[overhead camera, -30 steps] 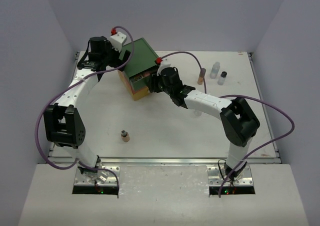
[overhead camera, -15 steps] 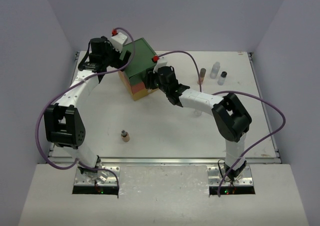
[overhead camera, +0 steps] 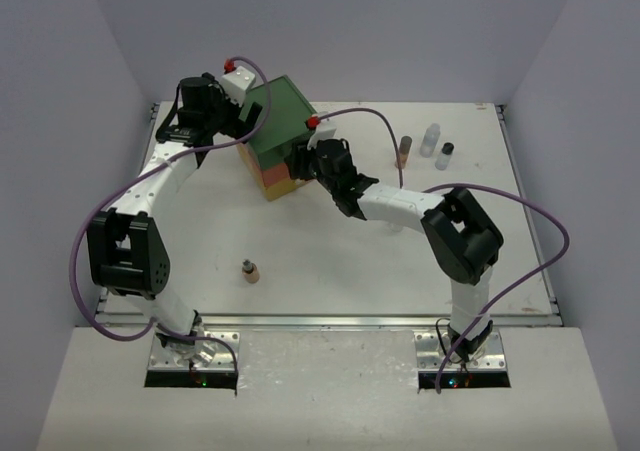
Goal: Organize the makeup
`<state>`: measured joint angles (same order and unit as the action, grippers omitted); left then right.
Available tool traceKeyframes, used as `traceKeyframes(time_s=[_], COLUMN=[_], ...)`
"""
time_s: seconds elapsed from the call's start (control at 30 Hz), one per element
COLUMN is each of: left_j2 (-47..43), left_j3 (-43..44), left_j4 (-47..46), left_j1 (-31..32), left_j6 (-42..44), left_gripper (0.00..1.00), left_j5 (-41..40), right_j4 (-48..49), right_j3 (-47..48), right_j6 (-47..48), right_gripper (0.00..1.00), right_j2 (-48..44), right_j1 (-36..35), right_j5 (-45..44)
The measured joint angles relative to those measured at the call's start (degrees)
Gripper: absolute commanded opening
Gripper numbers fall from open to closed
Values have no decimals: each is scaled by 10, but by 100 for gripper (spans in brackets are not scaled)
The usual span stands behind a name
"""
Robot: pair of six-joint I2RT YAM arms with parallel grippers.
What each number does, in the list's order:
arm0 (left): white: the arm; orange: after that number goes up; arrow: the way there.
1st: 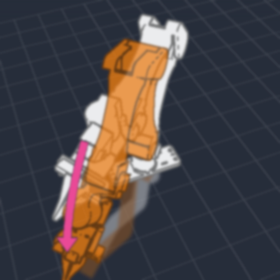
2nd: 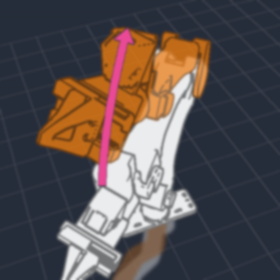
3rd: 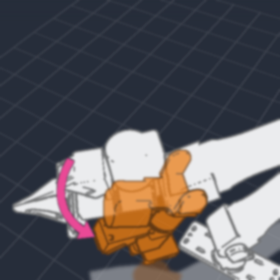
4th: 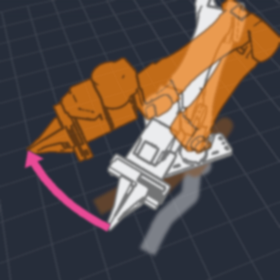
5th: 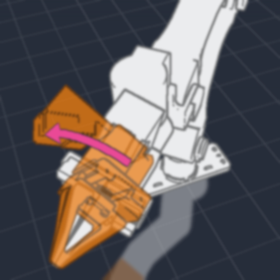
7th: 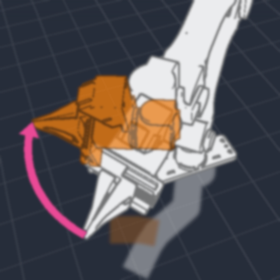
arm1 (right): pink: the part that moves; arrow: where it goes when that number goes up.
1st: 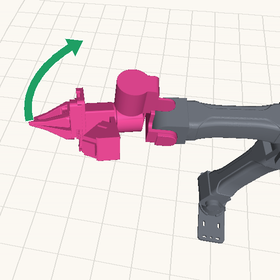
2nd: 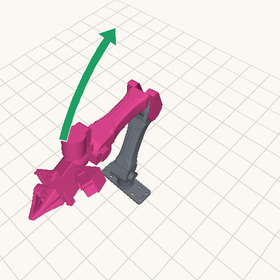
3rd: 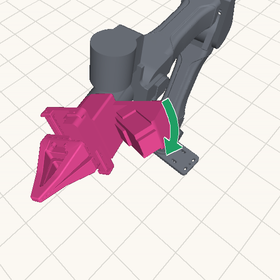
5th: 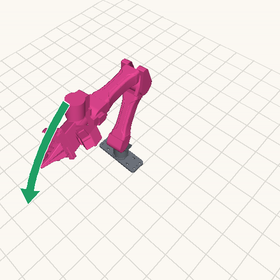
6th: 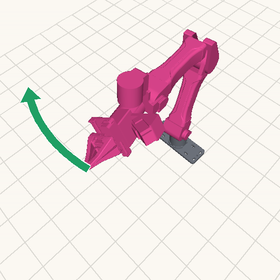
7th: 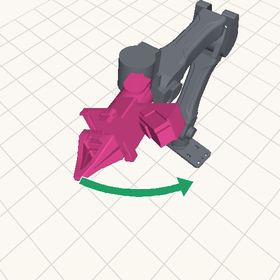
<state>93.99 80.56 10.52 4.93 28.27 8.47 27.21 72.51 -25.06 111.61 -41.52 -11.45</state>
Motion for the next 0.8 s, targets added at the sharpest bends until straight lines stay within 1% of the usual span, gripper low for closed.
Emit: traceKeyframes(time_s=[0.13, 0.27, 0.43, 0.8], left_j2=[-3, -5, -5, -5], left_j3=[-2, -4, -4, -4], left_j4=[2, 2, 2, 2], left_j1=[0, 0, 0, 0], left_j6=[2, 2, 2, 4], left_gripper=[100, 100, 100, 100], left_j5=[-2, -1, -2, -2], right_j4=[13, 16, 45, 67], right_j3=[-43, -61, -62, -56], right_j6=[-4, -9, -9, -3], right_gripper=[53, 54, 54, 53], right_j2=[-3, -3, -3, 27], right_j1=[0, 0, 0, 0], right_j5=[-1, -1, -1, -10])
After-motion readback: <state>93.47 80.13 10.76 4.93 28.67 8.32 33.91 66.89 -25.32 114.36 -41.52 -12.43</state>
